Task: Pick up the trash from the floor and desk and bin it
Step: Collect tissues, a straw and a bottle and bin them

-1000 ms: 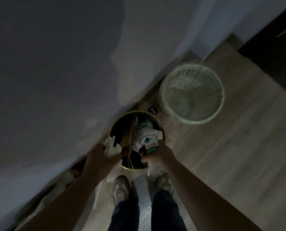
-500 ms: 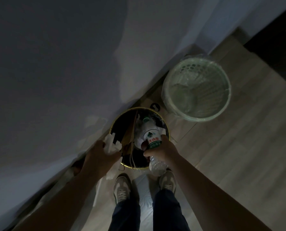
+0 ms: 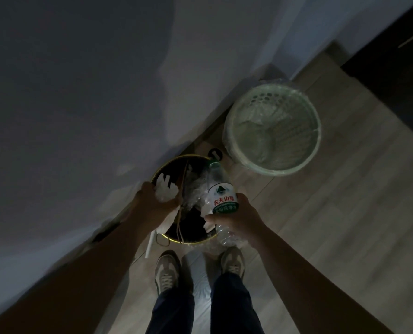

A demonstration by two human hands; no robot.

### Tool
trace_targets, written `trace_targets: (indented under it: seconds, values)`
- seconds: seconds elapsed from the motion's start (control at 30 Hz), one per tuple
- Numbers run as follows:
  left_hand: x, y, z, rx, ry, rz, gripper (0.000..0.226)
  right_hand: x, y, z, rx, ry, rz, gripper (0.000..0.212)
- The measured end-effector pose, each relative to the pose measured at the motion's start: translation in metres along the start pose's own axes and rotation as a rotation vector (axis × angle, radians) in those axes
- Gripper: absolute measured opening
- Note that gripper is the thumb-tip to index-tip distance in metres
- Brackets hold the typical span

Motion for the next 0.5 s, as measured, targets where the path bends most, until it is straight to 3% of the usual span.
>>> trace_targets:
  seconds: [0.2,0.3,0.43,0.5]
  values:
    - [-0.019,-0.015,0.005,0.016,0.033,0.039,0.089,-0.002,0.021,-0.004,-0.293,0.009,0.039,0.078]
    - [-0.022,-0.026,0.001,0.017,-0.014,0.076,0.099,-0.002,0.041,-0.009,-0.281,0.026,-0.023,0.069]
    - [-0.02,-0.034,-0.01,-0.17,-0.208,0.049,0.078,-0.001,0.061,-0.017,-0.241,0.015,-0.095,0.073]
    - [-0.022,-0.035,-0.012,-0.234,-0.212,0.003,0.069,0.003,0.071,-0.016,-0.278,0.027,-0.15,0.07]
Point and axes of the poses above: each hand's wrist, its own x-axis away from the middle knuckle, its own y-axis out of the back of the hand, z = x × y, the point moved 4 cm from there along -x, towards the middle knuckle, and after that the axes turned 3 degrees about z, right-handed, at the moved point
